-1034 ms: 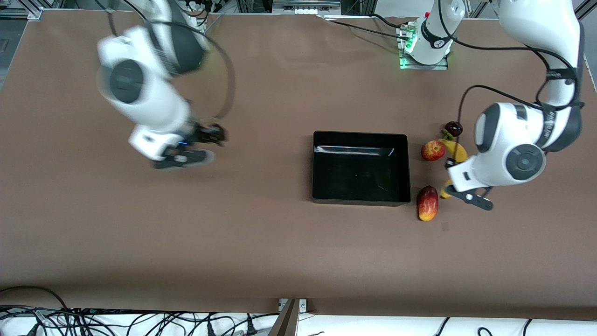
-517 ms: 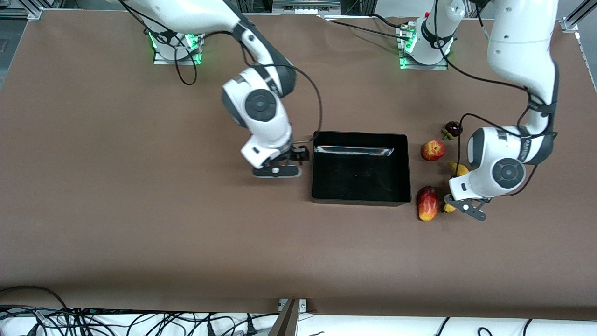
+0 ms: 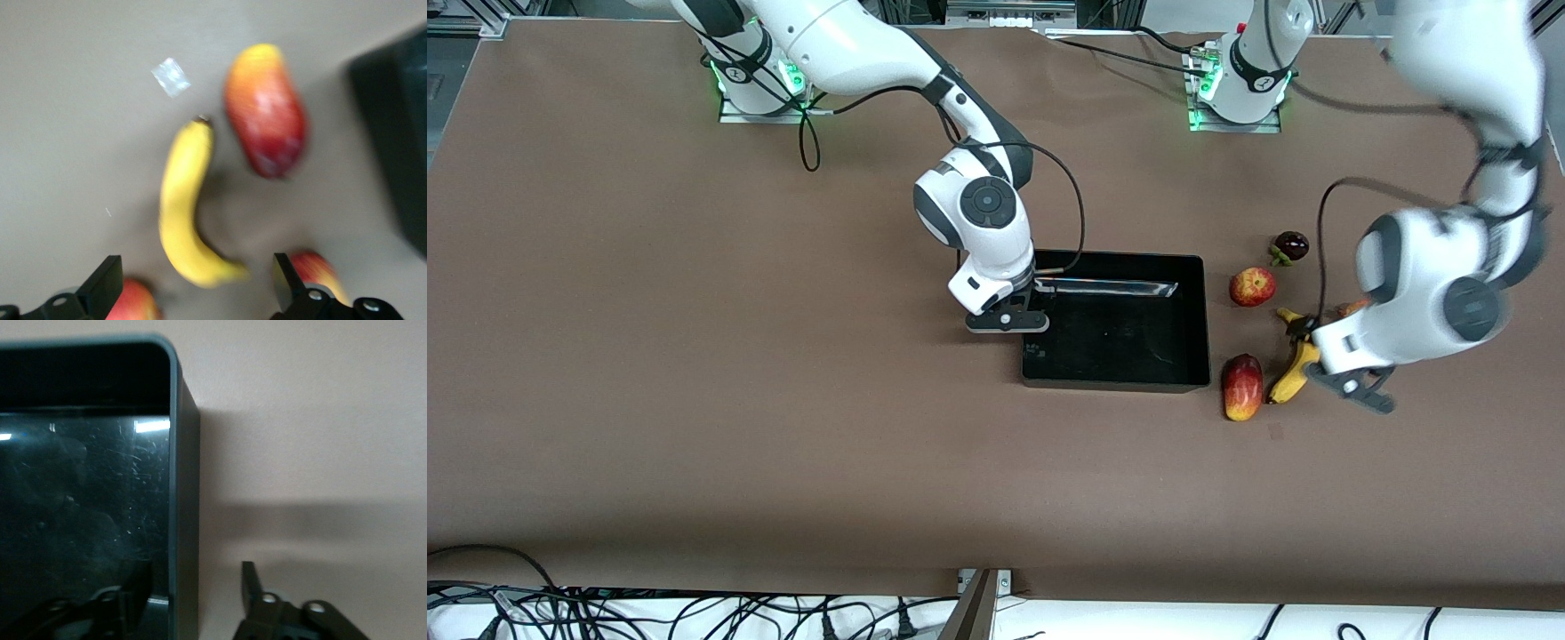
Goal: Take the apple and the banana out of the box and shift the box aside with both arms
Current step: 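Place the banana by the mango while the right gripper grasps the box, then slide the black box across the table with the right gripper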
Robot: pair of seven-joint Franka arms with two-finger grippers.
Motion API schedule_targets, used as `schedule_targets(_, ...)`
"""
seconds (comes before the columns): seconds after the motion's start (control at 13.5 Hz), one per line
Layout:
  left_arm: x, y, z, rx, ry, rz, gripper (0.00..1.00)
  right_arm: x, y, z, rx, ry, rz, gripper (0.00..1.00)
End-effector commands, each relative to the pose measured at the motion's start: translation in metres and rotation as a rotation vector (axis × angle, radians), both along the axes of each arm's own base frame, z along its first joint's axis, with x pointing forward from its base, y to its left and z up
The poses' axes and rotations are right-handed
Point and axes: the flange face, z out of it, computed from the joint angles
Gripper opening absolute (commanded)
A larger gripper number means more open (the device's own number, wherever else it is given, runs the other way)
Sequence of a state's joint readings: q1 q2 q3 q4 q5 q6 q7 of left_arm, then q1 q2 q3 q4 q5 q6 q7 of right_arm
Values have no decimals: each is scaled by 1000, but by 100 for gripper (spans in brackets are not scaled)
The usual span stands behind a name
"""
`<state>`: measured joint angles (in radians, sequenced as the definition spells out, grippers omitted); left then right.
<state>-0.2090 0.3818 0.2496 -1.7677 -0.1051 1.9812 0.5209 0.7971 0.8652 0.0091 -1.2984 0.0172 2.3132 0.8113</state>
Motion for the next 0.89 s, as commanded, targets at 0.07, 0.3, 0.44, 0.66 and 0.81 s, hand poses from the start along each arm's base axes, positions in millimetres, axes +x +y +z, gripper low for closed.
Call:
schedule_targets(0.07,-50,0,123,-73,22,221,100,6,3,-1,-5,-26,-7,0)
schedule_targets(0.3,-65,-41,188,33,5,325,100,12,-4,10,-12,-20,-10,0)
schedule_targets(0.44,-61,-41,237,23,-51,364,100,30,-30,42,-47,10,0,0)
schedule_targets(0.66,-58,-29,259,19,-102,385,100,82,-120,112,-63,55,72,0)
schedule_targets(0.81,-66,-17,269,28,-85,403,100,110,-191,151,-16,113,145,0)
